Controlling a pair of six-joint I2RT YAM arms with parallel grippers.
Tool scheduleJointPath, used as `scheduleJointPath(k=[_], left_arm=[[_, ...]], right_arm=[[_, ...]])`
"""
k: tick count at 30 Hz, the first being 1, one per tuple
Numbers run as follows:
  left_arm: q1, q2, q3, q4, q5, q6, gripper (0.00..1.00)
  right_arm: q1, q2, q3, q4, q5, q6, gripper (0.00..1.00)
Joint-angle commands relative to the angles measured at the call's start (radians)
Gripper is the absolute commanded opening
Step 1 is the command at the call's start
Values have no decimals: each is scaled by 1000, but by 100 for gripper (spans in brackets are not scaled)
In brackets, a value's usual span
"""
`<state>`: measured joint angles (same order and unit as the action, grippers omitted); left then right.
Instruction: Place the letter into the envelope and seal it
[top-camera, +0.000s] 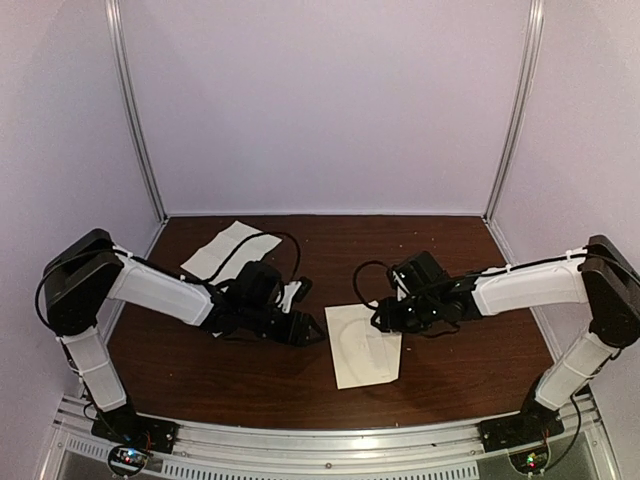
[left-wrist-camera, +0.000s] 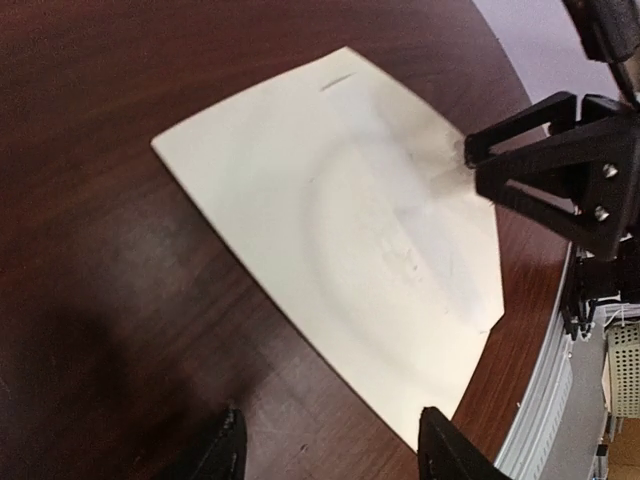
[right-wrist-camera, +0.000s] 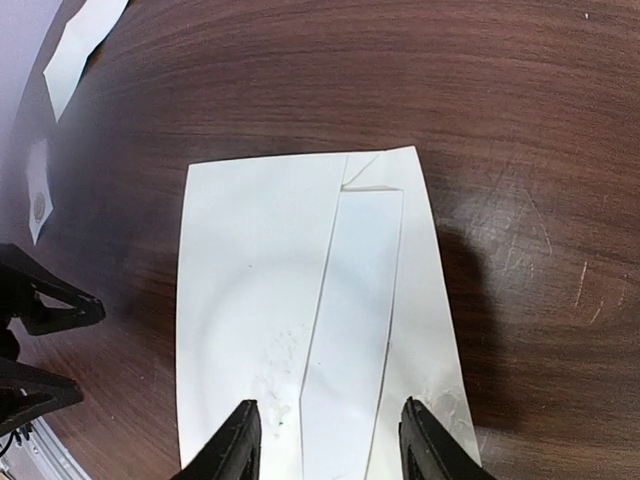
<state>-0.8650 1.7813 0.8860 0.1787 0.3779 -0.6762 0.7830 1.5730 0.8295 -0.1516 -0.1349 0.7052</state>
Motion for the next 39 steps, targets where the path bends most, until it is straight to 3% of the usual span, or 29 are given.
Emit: scheduleJointPath(k=[1, 18, 25, 39], left_arm=[[-3, 5, -78, 153, 11, -124, 59], [-33, 106, -27, 163, 32, -123, 49], [-35, 145, 4, 146, 31, -109, 36], [-35, 168, 18, 123, 16, -103, 34]], right_arm=[[-1, 27, -9, 32, -8, -4, 46], [-1, 106, -65, 121, -51, 62, 33], [-1, 114, -70, 137, -70, 71, 26], [-1, 112, -81, 149, -105, 75, 12]])
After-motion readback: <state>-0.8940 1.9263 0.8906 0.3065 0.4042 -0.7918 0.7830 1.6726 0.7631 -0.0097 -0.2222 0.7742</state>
